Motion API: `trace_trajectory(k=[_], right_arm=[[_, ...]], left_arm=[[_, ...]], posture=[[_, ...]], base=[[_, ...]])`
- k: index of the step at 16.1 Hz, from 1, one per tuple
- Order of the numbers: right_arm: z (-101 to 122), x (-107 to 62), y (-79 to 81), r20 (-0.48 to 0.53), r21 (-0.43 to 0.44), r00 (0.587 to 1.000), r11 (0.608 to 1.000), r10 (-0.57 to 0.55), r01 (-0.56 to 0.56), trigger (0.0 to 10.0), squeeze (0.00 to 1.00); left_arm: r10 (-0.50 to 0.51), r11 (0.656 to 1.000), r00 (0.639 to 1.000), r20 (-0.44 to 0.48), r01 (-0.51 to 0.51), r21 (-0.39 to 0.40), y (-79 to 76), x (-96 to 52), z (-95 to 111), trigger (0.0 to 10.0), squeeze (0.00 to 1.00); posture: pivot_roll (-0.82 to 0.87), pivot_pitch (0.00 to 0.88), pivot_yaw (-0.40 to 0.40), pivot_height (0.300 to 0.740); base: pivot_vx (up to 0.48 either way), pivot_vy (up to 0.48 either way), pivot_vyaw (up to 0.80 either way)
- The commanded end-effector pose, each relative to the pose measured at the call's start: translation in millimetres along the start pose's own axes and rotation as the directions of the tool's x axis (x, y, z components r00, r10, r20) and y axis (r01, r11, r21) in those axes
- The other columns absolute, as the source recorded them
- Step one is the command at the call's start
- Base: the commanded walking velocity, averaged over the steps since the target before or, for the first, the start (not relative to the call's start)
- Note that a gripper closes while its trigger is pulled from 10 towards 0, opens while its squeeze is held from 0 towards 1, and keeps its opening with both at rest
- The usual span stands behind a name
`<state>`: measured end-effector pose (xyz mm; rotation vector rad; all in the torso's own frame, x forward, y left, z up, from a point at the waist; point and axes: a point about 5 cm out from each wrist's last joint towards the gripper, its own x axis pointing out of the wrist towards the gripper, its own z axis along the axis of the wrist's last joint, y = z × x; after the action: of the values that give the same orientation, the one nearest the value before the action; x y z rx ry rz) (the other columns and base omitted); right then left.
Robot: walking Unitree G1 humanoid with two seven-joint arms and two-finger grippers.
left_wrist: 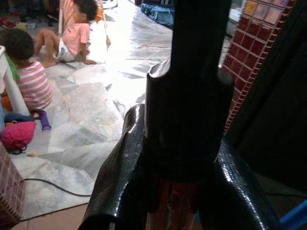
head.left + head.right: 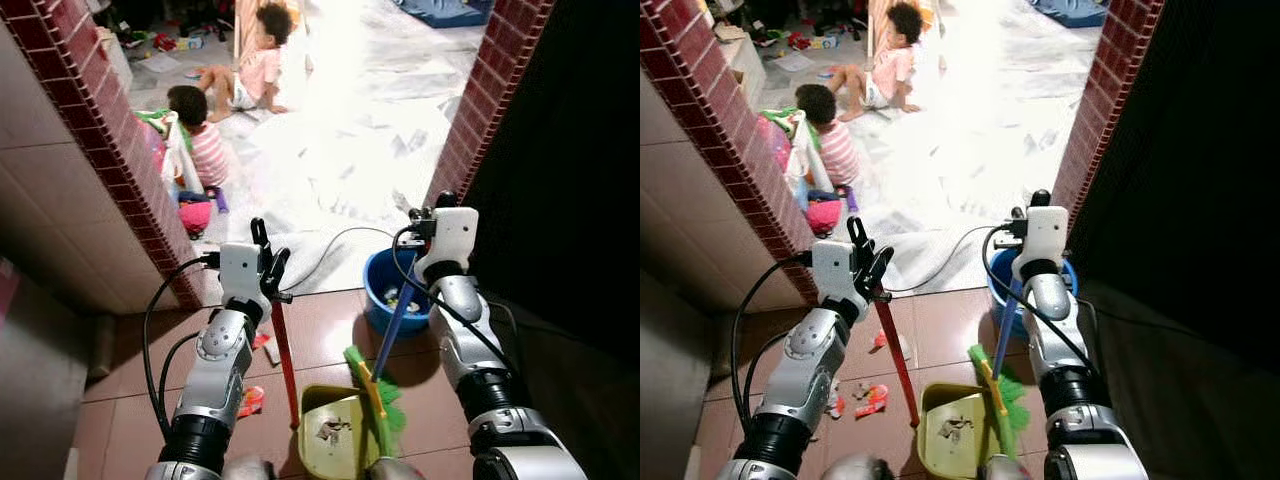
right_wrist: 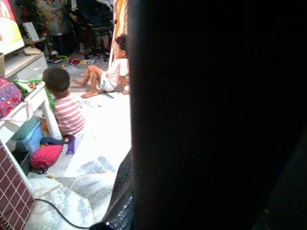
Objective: Sweep floor
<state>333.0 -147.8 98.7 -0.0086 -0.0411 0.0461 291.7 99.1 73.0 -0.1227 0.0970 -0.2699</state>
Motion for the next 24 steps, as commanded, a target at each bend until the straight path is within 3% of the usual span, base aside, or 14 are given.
trace_trajectory(k=[1, 10, 13, 16, 21, 22, 24], right_arm=[[-4, -0.6, -4.2, -0.028, -0.014, 1.0, 1.0, -0.002, 0.002, 10.0, 0.0], [-6, -1.1, -3.4, -0.036, -0.022, 0.999, 1.0, 0.012, -0.013, 10.0, 0.0], [-6, -0.6, -3.1, -0.037, -0.025, 0.999, 1.0, 0.016, -0.017, 10.0, 0.0], [-8, -1.7, -2.9, -0.042, -0.025, 0.999, 0.999, 0.025, -0.026, 10.0, 0.0], [-8, -2.1, -1.8, -0.043, -0.019, 0.999, 0.999, 0.033, -0.034, 10.0, 0.0], [-2, -2.9, -1.8, 0.008, 0.0, 0.999, 0.999, 0.037, -0.037, 10.0, 0.0], [4, -5.9, -6.7, 0.053, -0.075, 0.998, 0.996, 0.044, -0.04, 10.0, 0.0]], left_arm=[[-0.018, 1.0, 0.998, 0.062, 0.019, -0.017, -6.0, 5.1, 13, 10.0, 0.0], [-0.011, 1.0, 0.998, 0.058, 0.011, -0.011, -4.6, 5.6, 12, 10.0, 0.0], [0.007, 1.0, 0.997, 0.072, -0.006, -0.013, -2.6, 6.2, 15, 10.0, 0.0], [0.136, 0.99, 0.978, 0.156, -0.139, 0.007, 14.0, 7.2, 34, 10.0, 0.0], [0.209, 0.976, 0.96, 0.188, -0.216, 0.019, 25.5, 7.1, 41, 10.0, 0.0], [0.223, 0.971, 0.949, 0.222, -0.237, 0.041, 28.7, 4.7, 48, 10.0, 0.0], [0.242, 0.962, 0.932, 0.27, -0.267, 0.061, 35.3, 0.6, 61, 10.0, 0.0]], posture=[[-0.03, 0.0, 0.043, 0.74], [-0.03, 0.0, 0.04, 0.74], [-0.03, 0.0, 0.04, 0.74], [-0.03, 0.0, 0.039, 0.74], [-0.02, 0.0, 0.039, 0.74], [-0.03, 0.0, 0.042, 0.74], [-0.02, 0.0, 0.038, 0.74]], base=[[0.0, -0.394, 0.0], [0.0, -0.342, 0.0], [0.0, 0.0, 0.0], [0.0, 0.0, 0.0], [0.0, 0.0, 0.0], [0.0, 0.0, 0.0], [0.0, 0.0, 0.0]])
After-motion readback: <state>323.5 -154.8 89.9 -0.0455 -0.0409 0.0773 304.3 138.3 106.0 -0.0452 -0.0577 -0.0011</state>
